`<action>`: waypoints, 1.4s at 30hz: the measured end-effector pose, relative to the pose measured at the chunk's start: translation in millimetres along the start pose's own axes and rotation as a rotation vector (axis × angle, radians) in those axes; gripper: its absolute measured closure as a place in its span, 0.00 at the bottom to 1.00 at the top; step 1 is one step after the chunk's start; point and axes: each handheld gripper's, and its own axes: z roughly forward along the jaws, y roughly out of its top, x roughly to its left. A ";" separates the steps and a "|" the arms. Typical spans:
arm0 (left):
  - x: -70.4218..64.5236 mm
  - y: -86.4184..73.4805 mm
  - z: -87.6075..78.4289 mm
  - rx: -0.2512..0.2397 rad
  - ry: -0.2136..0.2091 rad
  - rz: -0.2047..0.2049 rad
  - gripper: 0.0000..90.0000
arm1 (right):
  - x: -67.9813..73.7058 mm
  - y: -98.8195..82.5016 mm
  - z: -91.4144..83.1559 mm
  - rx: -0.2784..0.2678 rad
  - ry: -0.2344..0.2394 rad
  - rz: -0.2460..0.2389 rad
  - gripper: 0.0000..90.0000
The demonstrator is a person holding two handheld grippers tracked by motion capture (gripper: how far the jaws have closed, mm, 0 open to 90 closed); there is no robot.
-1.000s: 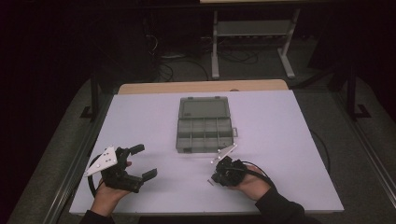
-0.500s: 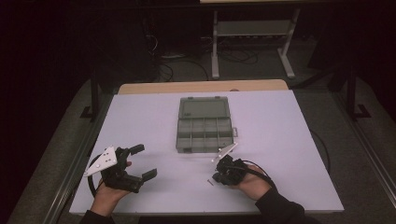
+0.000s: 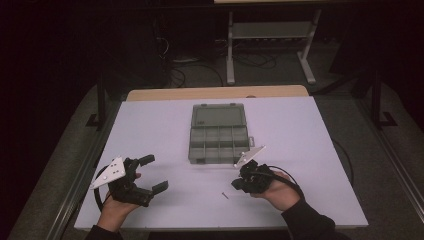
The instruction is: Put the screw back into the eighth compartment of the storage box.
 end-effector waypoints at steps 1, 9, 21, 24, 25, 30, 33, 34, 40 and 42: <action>0.0 -0.1 0.0 0.000 0.001 -0.001 0.00 | -0.5 0.5 -2.1 -0.004 0.005 0.007 0.97; -0.2 -0.4 0.9 -0.008 0.000 -0.009 0.00 | -6.2 4.4 -14.3 -0.031 0.000 0.005 0.97; 0.1 -0.7 0.9 -0.010 0.001 -0.010 0.00 | -21.6 17.7 -25.9 -0.060 -0.013 0.026 0.97; 0.7 -0.6 0.5 -0.010 0.001 -0.004 0.00 | -26.0 22.5 -28.0 -0.071 -0.017 0.031 0.97; 1.0 -0.6 0.4 -0.010 0.001 -0.001 0.00 | -27.8 24.1 -28.9 -0.073 -0.020 0.026 0.97; 0.5 -0.8 -0.1 -0.011 0.001 -0.007 0.00 | -34.2 31.7 -34.0 -0.092 -0.029 0.042 0.97; 0.3 -0.7 -0.1 -0.010 0.003 -0.005 0.00 | -39.9 35.6 -36.3 -0.106 -0.040 0.049 0.97; 0.1 -0.7 0.0 -0.010 0.003 -0.005 0.00 | -41.5 36.9 -36.4 -0.112 -0.043 0.059 0.97; 0.3 -1.1 0.0 -0.011 0.002 -0.003 0.00 | -57.1 42.5 -34.5 -0.117 -0.072 0.077 0.97; 0.0 -1.3 -0.1 -0.011 0.003 -0.008 0.00 | -62.9 43.4 -32.6 -0.120 -0.080 0.087 0.97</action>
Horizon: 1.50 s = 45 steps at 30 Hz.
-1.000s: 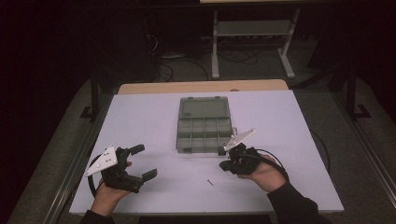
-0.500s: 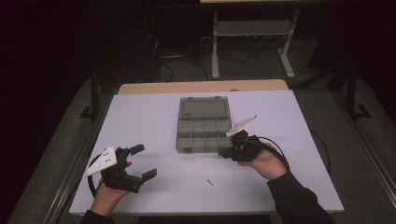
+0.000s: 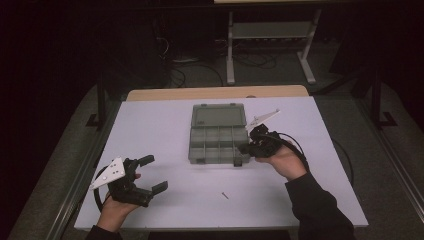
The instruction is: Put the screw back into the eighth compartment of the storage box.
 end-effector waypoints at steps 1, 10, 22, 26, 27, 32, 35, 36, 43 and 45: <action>0.3 0.0 0.0 -0.001 -0.001 0.002 0.00 | -2.1 0.6 1.0 0.003 -0.002 0.011 0.97; -0.1 0.0 0.0 0.001 -0.001 0.001 0.00 | -19.0 3.7 18.8 0.021 -0.036 0.058 0.97; 0.4 -0.2 0.1 0.002 -0.001 0.003 0.00 | -29.0 2.9 38.0 0.060 -0.070 0.058 0.97; 0.7 -0.2 0.0 0.007 0.000 0.003 0.00 | -29.9 2.2 42.2 0.074 -0.073 0.054 0.97; 0.7 -0.2 0.0 0.007 0.000 0.003 0.00 | -29.8 1.9 43.2 0.079 -0.072 0.057 0.97; 0.4 -0.1 0.1 0.008 -0.002 0.004 0.00 | -31.1 -0.7 49.1 0.100 -0.072 0.049 0.97; 0.9 -0.3 0.1 0.009 -0.001 0.005 0.00 | -31.4 -1.8 52.0 0.109 -0.071 0.052 0.97; 0.9 -0.3 0.2 0.010 0.000 0.004 0.00 | -31.6 -2.2 52.7 0.113 -0.072 0.052 0.97; 0.8 -0.2 0.0 0.002 -0.001 0.002 0.00 | -30.5 -1.7 46.3 0.069 -0.060 0.060 0.78; 1.1 -0.1 -0.3 0.006 0.000 0.001 0.00 | -27.3 -0.1 40.6 0.039 -0.051 0.056 0.62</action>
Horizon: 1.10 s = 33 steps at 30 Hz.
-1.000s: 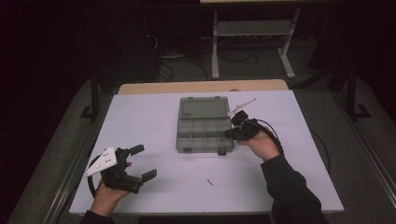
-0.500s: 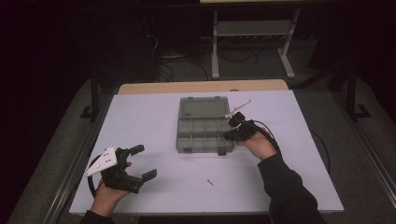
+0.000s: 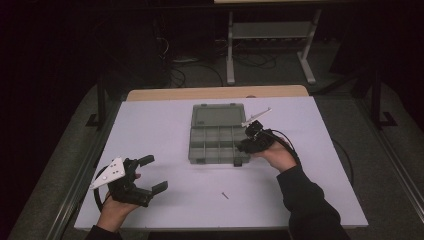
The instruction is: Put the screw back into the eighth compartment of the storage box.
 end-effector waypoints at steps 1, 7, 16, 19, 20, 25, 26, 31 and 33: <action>0.1 0.1 -0.1 0.001 0.000 0.000 0.00 | 1.4 0.4 -2.6 -0.012 0.008 0.010 0.54; -0.1 0.0 0.0 -0.001 -0.003 0.002 0.00 | 5.0 0.1 -10.9 -0.058 0.008 0.038 0.11; -0.8 -0.1 0.0 -0.001 -0.005 0.001 0.00 | 26.0 -3.9 -20.1 -0.083 0.002 -0.020 0.02; -1.0 -0.2 0.0 -0.002 -0.006 0.001 0.00 | 34.8 -6.8 -22.2 -0.091 0.028 -0.021 0.02; -0.8 -0.1 -0.3 0.001 -0.007 0.005 0.00 | 37.0 -7.9 -21.9 -0.094 0.033 -0.034 0.02; -1.5 0.2 -0.3 -0.002 -0.006 0.005 0.00 | 50.9 -12.6 -24.0 -0.095 0.037 -0.065 0.02; -1.5 0.1 -0.4 -0.002 -0.006 0.005 0.00 | 53.4 -13.4 -24.8 -0.095 0.037 -0.070 0.03; -1.4 0.1 -0.6 -0.003 -0.004 -0.001 0.00 | 65.6 -19.2 -27.3 -0.104 0.050 -0.087 0.05; -1.4 0.2 -0.4 -0.002 -0.005 0.005 0.00 | 70.3 -22.1 -27.4 -0.095 0.060 -0.094 0.05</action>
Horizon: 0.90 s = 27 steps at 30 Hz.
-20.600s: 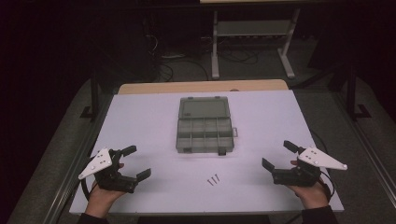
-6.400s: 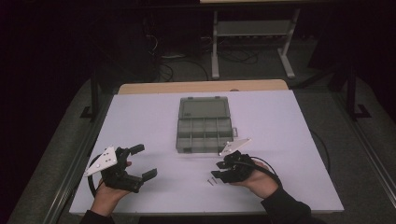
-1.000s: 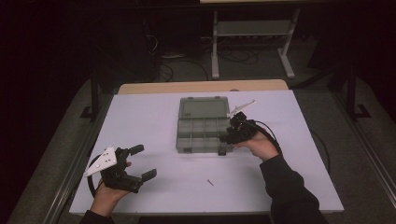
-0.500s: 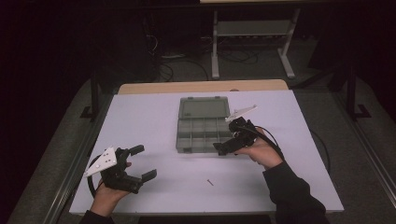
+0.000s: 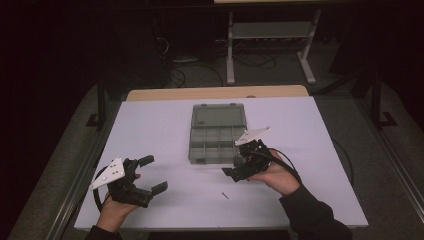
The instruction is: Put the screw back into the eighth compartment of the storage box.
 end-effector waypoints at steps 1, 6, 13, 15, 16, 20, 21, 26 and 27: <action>-0.3 0.0 0.0 0.001 0.001 -0.001 0.00 | 2.3 -1.2 -0.2 0.003 0.002 -0.004 0.05; -0.5 0.2 0.1 0.002 0.001 0.002 0.00 | 12.2 -8.3 1.7 0.011 0.018 -0.020 0.07; -1.4 0.6 -0.8 0.000 0.003 -0.005 0.00 | 21.1 -17.5 9.0 0.048 0.047 -0.035 0.07; -1.1 0.5 -1.1 -0.003 0.004 -0.009 0.00 | 24.8 -19.0 10.5 0.062 0.058 -0.034 0.10; -0.8 0.5 -1.4 0.000 0.005 -0.007 0.00 | 26.3 -19.9 11.3 0.065 0.057 -0.034 0.14; -1.2 0.7 -1.5 -0.004 0.007 -0.010 0.00 | 31.3 -23.9 15.4 0.070 0.049 -0.025 0.25; -1.2 0.6 -1.5 -0.003 0.006 -0.009 0.00 | 31.6 -24.9 16.8 0.071 0.042 -0.029 0.29; -1.1 0.5 -1.2 -0.004 0.004 -0.009 0.00 | 35.5 -29.2 24.4 0.100 0.062 -0.032 0.47; -0.8 0.5 -1.3 -0.002 0.005 -0.007 0.00 | 36.3 -29.8 26.0 0.112 0.065 -0.033 0.51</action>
